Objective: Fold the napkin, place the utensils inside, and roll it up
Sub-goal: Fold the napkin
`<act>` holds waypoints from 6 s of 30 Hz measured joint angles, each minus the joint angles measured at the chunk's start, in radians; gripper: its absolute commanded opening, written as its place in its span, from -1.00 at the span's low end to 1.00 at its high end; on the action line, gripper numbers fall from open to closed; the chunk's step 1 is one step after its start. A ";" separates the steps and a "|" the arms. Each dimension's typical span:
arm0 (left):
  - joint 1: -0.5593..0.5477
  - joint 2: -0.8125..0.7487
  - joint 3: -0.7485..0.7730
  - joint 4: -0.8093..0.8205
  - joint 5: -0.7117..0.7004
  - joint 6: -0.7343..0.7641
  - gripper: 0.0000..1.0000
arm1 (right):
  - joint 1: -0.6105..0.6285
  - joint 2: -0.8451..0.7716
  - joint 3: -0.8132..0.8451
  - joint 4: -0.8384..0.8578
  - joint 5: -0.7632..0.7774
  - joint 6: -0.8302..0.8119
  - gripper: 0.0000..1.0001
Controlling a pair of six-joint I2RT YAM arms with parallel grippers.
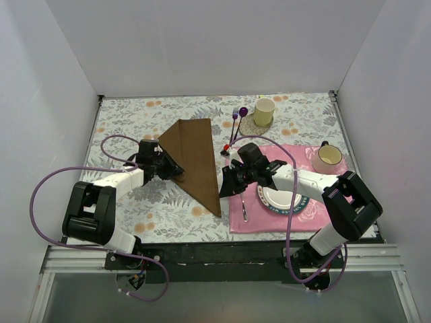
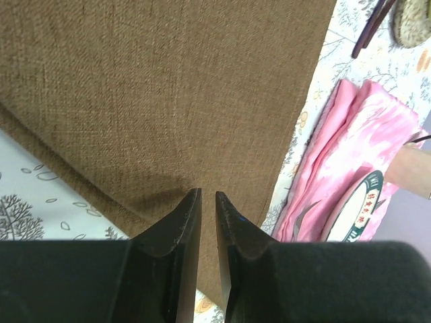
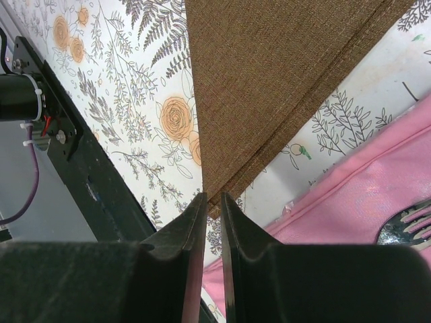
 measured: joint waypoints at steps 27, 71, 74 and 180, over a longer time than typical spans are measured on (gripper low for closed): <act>-0.335 -0.205 0.164 -0.274 -0.153 0.167 0.00 | -0.051 -0.182 0.000 -0.246 0.183 -0.146 -0.32; -1.076 0.245 0.332 -0.522 -0.800 0.277 -0.10 | -0.198 -0.551 -0.099 -0.341 0.199 -0.127 -0.20; -1.076 0.248 0.334 -0.518 -0.810 0.285 -0.14 | -0.201 -0.551 -0.099 -0.341 0.192 -0.127 -0.20; 0.212 0.335 0.610 -0.436 -0.367 0.336 -0.66 | -0.206 -0.019 0.095 -0.185 -0.043 -0.130 -0.21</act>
